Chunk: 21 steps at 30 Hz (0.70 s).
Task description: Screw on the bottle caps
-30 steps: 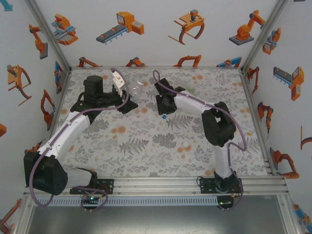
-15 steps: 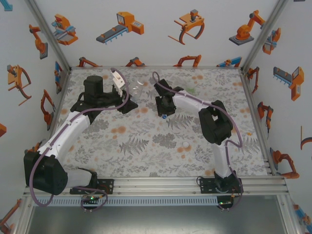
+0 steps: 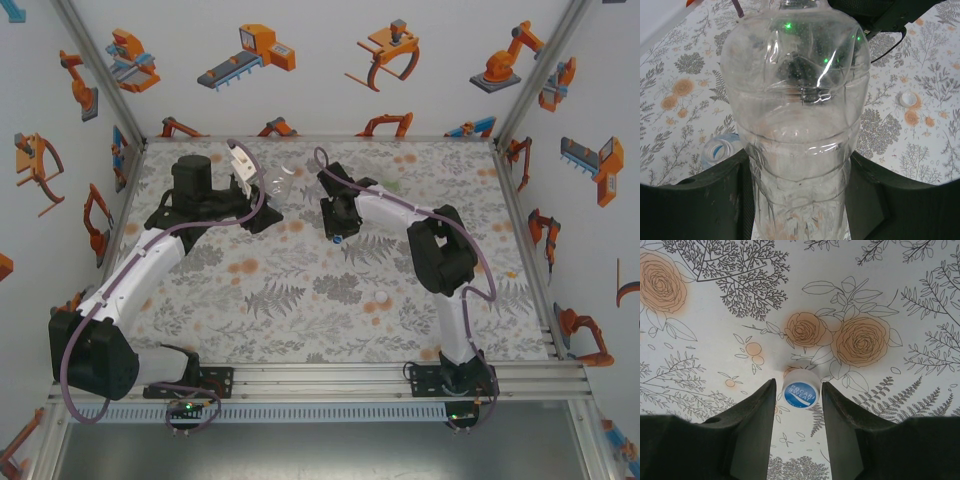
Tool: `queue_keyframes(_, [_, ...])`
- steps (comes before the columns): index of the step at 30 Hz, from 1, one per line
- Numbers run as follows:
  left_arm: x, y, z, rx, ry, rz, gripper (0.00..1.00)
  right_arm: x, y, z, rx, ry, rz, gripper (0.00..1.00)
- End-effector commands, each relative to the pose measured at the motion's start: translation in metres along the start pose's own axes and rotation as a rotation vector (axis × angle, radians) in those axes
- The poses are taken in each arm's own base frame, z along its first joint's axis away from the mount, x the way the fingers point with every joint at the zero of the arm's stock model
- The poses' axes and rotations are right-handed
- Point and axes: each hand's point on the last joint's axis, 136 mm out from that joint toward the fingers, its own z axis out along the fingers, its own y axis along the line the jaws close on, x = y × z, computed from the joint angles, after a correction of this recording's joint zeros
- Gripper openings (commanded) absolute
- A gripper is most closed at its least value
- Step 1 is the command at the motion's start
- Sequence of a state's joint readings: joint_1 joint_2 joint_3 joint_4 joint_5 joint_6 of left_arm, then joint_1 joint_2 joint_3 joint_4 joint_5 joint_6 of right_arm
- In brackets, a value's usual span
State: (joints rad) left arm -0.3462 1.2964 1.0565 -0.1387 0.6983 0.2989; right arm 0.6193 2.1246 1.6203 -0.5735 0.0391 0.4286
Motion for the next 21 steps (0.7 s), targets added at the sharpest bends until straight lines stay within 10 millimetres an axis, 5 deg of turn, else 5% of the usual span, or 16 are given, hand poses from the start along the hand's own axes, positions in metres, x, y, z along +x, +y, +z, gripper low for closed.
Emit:
queue_keyframes(1, [-0.0094, 0.0005, -0.0015, 0.005, -0.015, 0.003, 0.15, 0.0098, -0.0069, 0.0076, 0.03, 0.044, -0.009, 0.41])
queue_keyframes(21, [-0.0099, -0.0002, -0.0019, 0.004, -0.015, 0.005, 0.15, 0.01, -0.0073, 0.0075, 0.033, 0.049, -0.013, 0.39])
